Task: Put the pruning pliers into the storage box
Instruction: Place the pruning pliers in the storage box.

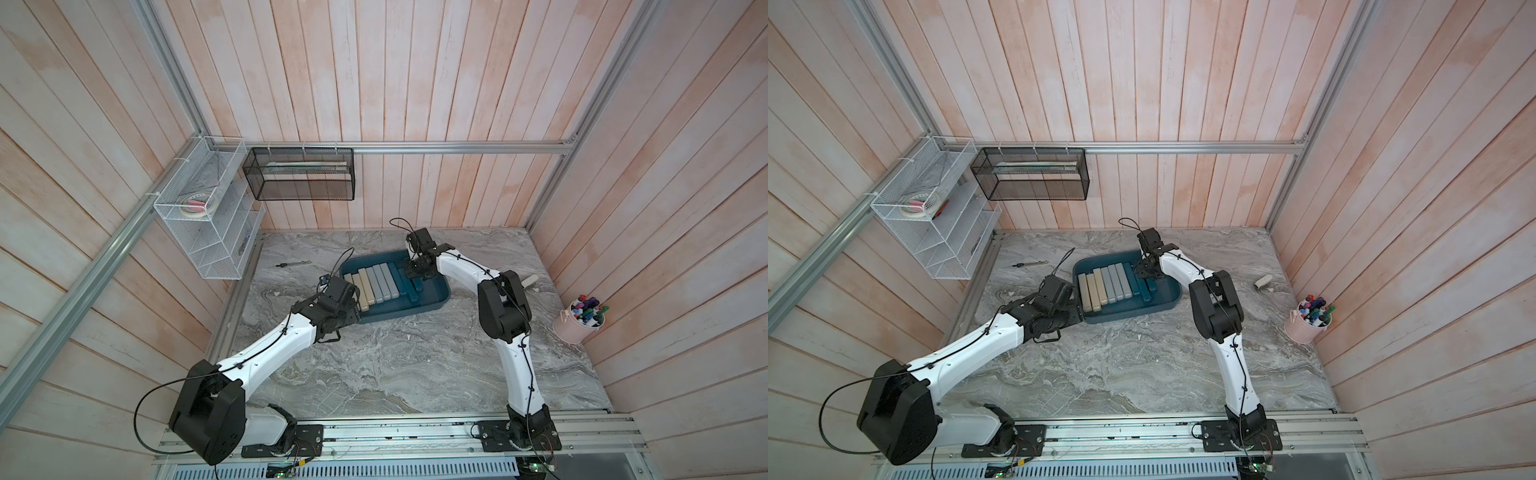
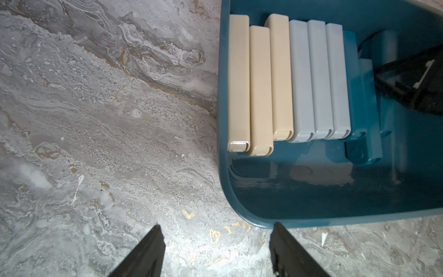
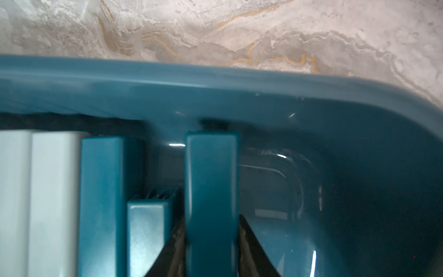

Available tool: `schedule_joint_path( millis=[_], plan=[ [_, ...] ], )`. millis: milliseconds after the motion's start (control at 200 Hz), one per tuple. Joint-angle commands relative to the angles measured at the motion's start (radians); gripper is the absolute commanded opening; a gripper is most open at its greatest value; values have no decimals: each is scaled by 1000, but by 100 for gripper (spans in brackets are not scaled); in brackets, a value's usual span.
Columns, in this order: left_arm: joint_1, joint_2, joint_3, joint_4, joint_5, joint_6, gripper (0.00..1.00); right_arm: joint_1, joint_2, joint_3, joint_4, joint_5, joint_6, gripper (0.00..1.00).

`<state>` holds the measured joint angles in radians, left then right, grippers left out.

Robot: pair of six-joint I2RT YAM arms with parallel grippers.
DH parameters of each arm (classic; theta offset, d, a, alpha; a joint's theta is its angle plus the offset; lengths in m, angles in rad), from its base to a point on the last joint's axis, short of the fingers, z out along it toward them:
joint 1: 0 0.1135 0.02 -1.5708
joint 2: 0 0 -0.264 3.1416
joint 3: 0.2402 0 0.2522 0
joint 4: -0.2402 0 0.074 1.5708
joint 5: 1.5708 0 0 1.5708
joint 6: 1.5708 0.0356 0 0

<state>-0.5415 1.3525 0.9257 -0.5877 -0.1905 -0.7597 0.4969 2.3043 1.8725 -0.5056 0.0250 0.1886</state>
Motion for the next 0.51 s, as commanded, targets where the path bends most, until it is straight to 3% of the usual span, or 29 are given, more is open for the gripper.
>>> schedule_joint_path(
  millis=[0, 255, 500],
  plan=[
    [7, 1, 21, -1, -1, 10, 73, -1, 7, 47, -24, -1, 9, 38],
    [6, -19, 13, 5, 3, 8, 73, 2, -43, 107, -78, -2, 2, 41],
    [14, -53, 24, 5, 37, 20, 73, 20, -150, 58, -90, 26, 2, 41]
  ],
)
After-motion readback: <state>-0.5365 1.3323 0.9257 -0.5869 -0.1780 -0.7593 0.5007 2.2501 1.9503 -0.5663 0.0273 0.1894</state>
